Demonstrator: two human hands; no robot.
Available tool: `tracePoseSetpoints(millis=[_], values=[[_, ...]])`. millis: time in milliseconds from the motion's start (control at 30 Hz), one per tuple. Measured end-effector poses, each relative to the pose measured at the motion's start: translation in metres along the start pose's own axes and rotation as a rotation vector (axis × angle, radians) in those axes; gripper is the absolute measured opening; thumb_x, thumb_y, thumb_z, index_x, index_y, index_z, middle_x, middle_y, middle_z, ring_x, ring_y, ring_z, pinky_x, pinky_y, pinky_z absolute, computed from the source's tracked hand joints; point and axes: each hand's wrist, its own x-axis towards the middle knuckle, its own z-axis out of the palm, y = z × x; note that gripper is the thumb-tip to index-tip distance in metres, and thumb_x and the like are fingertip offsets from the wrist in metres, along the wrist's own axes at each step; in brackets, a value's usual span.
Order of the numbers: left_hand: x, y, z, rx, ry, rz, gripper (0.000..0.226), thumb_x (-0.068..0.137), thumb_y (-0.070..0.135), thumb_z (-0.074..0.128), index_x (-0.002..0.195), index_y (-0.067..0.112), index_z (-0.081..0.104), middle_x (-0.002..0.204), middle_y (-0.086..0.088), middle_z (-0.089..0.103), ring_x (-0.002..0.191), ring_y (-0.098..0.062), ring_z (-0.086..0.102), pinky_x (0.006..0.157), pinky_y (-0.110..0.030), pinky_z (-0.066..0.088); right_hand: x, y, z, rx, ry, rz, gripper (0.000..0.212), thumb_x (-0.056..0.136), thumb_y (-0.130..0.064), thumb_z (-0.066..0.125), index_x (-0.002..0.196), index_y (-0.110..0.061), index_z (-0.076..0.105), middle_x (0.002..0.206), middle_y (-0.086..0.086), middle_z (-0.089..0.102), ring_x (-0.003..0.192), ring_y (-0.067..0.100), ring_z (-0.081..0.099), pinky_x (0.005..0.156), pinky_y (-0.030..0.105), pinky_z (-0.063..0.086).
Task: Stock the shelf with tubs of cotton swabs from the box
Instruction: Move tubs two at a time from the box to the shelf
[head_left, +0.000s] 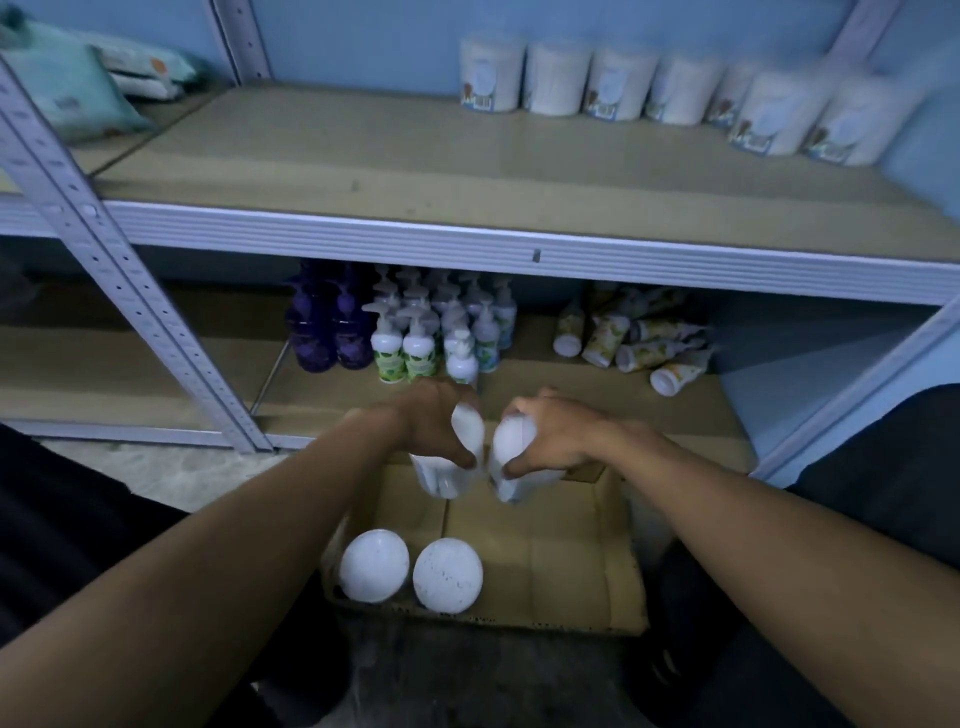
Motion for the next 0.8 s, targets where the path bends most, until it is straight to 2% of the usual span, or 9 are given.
tracePoseSetpoints(millis=[100,200,267,400,533,600,700,767,800], values=[[-0.009,0.016,-0.024,0.037,0.021,0.05,0.073,0.063,0.058,0.078,0.126,0.032,0.054,0.126,0.001,0.057,0.112,-0.021,0.054,0.084,-0.028,0.044,-0.027,-0.005,-0.028,-0.057,0.022,-0.018,0.086,0.06,-0.061,0.082,0.136,-0.039,0.048,0.121,0.0,0.039,0.103,0.024,0.054,0.081,0.043,0.059],[-0.018,0.032,-0.052,0.067,0.036,0.093,0.077,0.059,0.062,0.076,0.127,0.035,0.055,0.128,0.0,0.052,0.117,-0.024,0.05,0.094,-0.039,0.048,-0.055,-0.011,-0.061,-0.119,0.082,-0.048,0.083,0.066,-0.059,0.081,0.14,-0.039,0.047,0.122,0.001,0.041,0.108,0.024,0.052,0.085,0.042,0.056],[-0.025,0.044,-0.071,0.09,0.052,0.124,0.072,0.063,0.057,0.079,0.126,0.034,0.055,0.129,0.0,0.047,0.118,-0.023,0.047,0.097,-0.042,0.046,-0.074,-0.013,-0.082,-0.126,0.122,-0.059,0.084,0.069,-0.057,0.081,0.142,-0.037,0.045,0.125,0.001,0.042,0.113,0.023,0.051,0.091,0.041,0.052],[-0.038,0.069,-0.108,0.126,0.121,0.188,0.066,0.067,0.051,0.08,0.125,0.032,0.056,0.124,0.0,0.047,0.116,-0.022,0.046,0.098,-0.04,0.045,-0.104,-0.013,-0.118,-0.117,0.19,-0.052,0.087,0.067,-0.058,0.079,0.143,-0.034,0.044,0.127,-0.002,0.045,0.113,0.021,0.051,0.093,0.042,0.051],[-0.044,0.088,-0.14,0.125,0.188,0.239,0.067,0.058,0.062,0.075,0.119,0.04,0.058,0.119,0.007,0.05,0.111,-0.017,0.051,0.094,-0.039,0.047,-0.126,-0.012,-0.153,-0.096,0.268,-0.049,0.09,0.057,-0.066,0.075,0.138,-0.038,0.048,0.129,-0.007,0.053,0.106,0.02,0.06,0.086,0.045,0.058],[-0.044,0.096,-0.154,0.133,0.232,0.258,0.067,0.056,0.064,0.073,0.117,0.042,0.058,0.114,0.01,0.052,0.107,-0.014,0.053,0.09,-0.035,0.048,-0.139,-0.014,-0.17,-0.108,0.297,-0.062,0.085,0.063,-0.062,0.078,0.139,-0.036,0.05,0.13,-0.008,0.053,0.11,0.02,0.059,0.091,0.041,0.055],[-0.046,0.11,-0.177,0.152,0.26,0.266,0.063,0.058,0.063,0.074,0.115,0.041,0.058,0.111,0.011,0.054,0.106,-0.015,0.055,0.082,-0.031,0.045,-0.157,-0.016,-0.196,-0.136,0.357,-0.065,0.082,0.069,-0.059,0.079,0.142,-0.034,0.05,0.134,-0.002,0.048,0.117,0.021,0.053,0.097,0.037,0.05],[-0.047,0.121,-0.194,0.173,0.277,0.27,0.063,0.062,0.06,0.075,0.118,0.038,0.058,0.116,0.01,0.054,0.112,-0.016,0.054,0.082,-0.029,0.043,-0.164,-0.016,-0.212,-0.123,0.386,-0.047,0.082,0.071,-0.057,0.079,0.144,-0.033,0.049,0.133,-0.003,0.044,0.116,0.02,0.052,0.093,0.037,0.054],[-0.047,0.127,-0.203,0.19,0.287,0.268,0.066,0.065,0.059,0.076,0.124,0.035,0.057,0.123,0.009,0.053,0.116,-0.015,0.051,0.086,-0.029,0.042,-0.167,-0.015,-0.22,-0.1,0.394,-0.043,0.083,0.071,-0.056,0.079,0.145,-0.032,0.049,0.132,-0.005,0.043,0.114,0.02,0.055,0.086,0.037,0.059]])
